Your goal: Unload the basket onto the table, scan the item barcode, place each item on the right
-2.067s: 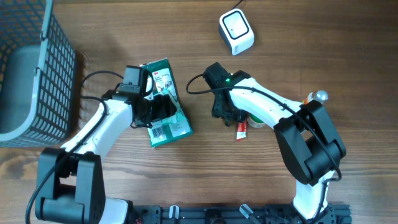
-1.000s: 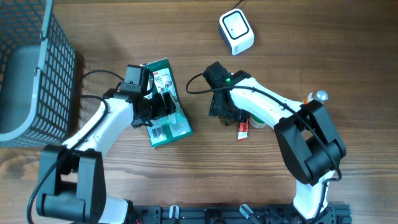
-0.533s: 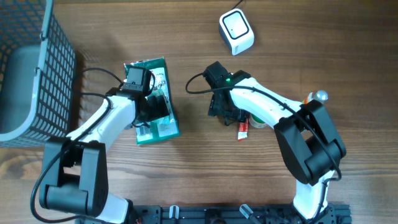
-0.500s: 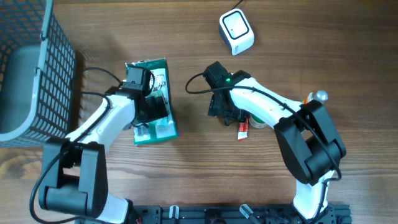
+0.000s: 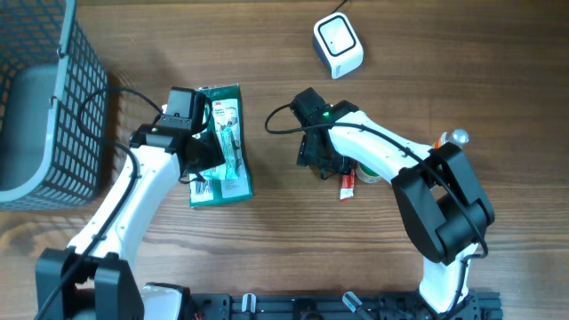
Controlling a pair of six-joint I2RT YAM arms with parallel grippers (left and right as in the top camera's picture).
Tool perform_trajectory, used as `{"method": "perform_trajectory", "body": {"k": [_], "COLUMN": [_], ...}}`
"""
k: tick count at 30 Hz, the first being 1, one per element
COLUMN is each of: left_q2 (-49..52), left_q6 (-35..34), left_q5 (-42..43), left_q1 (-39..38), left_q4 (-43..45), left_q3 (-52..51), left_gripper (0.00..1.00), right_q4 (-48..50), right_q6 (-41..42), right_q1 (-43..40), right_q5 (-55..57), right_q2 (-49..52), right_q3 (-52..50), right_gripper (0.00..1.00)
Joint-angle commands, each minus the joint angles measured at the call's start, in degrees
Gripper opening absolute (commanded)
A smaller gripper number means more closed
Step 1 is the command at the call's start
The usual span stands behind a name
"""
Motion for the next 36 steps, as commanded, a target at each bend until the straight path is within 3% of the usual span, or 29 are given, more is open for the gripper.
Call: {"method": "perform_trajectory", "body": {"k": [1,5,10,16,21,24,31,36], "left_q2": [3.15,7.67,11.54,12.76,12.96,10.19,-2.19,-2.1], "left_q6": [-1.44,-1.42,-1.38,-1.16,-0.28,0.94,0.94,0.96], "left_q5": [1.62,4.35,4.37,4.11,4.11,3.65,10.29,17.9], "left_q1": [0.46,0.48,0.48,0.48,0.48,2.01,5.99,5.25], "left_q4": [0.35,1.01,1.77,2.95,2.71,0.44,-1.7,-3.32], "left_q3": [0.55,0.55,0.55,0.52,0.59,2.8,7.56,6.29], "left_gripper": [0.53,0.63,0.63,0.48,0.12,0.04,0.04,0.04], "right_q4": [0.0,0.07,0.04,0.02,0.04,0.04,0.07,0.24], "right_q6": [-0.66,-0.61,-0.61,-0.63,-0.61,-0.57,-0.57,-0.57], "right_q1": [-0.11,-0.11,-0.11,-0.11,-0.11,-0.11,-0.11,-0.11], "right_q5": [-0.59,-0.57,-0.57,-0.59,-0.57,-0.59,-0.59,-0.59], "right_q2": [1.73,1.73,1.73,1.73,1.73,1.73,1.73,1.73], "right_q3": [-0.87,-0.87,-0.87,-0.87,-0.87,-0.87,-0.87,-0.87], "right_gripper": [0.75,0.75,0.75,0.75,0.75,0.75,0.75,0.75]}}
